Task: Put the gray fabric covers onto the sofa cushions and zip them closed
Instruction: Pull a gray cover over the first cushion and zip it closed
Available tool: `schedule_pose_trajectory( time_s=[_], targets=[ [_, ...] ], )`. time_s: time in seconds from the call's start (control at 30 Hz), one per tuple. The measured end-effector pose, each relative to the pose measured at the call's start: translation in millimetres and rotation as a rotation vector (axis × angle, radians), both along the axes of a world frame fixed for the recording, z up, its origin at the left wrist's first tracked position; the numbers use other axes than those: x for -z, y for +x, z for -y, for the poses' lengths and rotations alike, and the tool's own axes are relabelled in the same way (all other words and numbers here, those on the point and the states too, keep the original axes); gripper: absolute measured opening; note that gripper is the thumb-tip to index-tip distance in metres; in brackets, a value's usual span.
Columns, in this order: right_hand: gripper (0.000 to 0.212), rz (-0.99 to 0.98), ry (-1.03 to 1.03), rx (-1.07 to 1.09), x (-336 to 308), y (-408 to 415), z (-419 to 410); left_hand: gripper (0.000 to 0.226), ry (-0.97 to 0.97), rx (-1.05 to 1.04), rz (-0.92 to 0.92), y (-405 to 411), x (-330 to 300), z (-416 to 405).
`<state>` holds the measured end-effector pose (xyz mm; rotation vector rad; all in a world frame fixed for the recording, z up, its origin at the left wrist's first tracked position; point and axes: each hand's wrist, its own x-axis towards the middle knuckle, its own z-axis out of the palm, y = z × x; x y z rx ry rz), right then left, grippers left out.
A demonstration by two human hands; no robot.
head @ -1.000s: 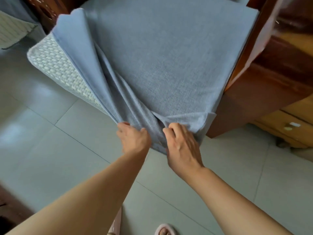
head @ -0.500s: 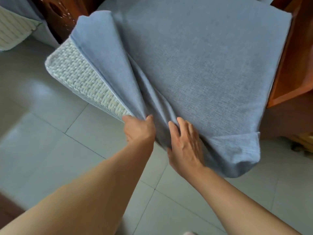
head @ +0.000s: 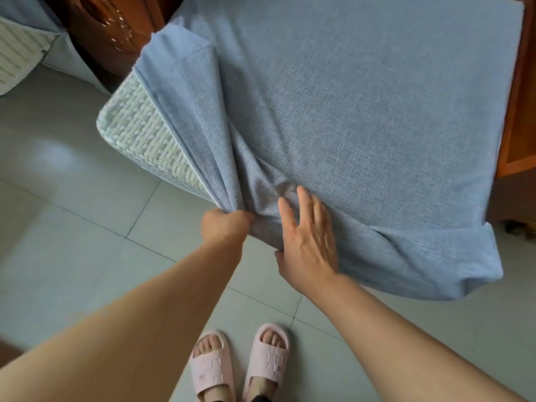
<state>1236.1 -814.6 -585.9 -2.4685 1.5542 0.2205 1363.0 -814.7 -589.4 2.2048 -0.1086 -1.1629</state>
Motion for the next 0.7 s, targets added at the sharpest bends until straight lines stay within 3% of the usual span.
schedule_pose_trajectory(
  time_s=[0.23, 0.33, 0.47, 0.57, 0.63, 0.7],
  targets=[
    [0.102, -0.014, -0.075, -0.033, 19.1, 4.1, 11.8, 0.028, -0.207, -0.134, -0.097, 26.7, 6.1, 18.2],
    [0.089, 0.014, -0.167, -0.034, 34.9, 3.0, 9.5, 0.021, -0.168, -0.06, -0.444, 24.7, 24.6, 2.0],
    [0.063, 0.079, -0.319, 0.019, 53.0, 8.2, 6.6, 0.03, -0.225, 0.055, -0.924, 27.5, 53.2, -19.9],
    [0.055, 0.1, -0.43, 0.035, 63.7, 10.1, 7.5, 0.013, -0.196, -0.137, -0.964, 32.5, 74.9, -14.7],
    [0.05, 0.099, -0.478, 0.049, 69.0, 9.8, 7.5, 0.021, -0.16, -0.285, -0.934, 33.3, 93.2, -3.9],
    [0.05, 0.108, -0.507, 0.055, 69.7, 11.1, 9.1, 0.044, -0.147, -0.357, -0.931, 29.3, 106.3, 5.3]
  ],
)
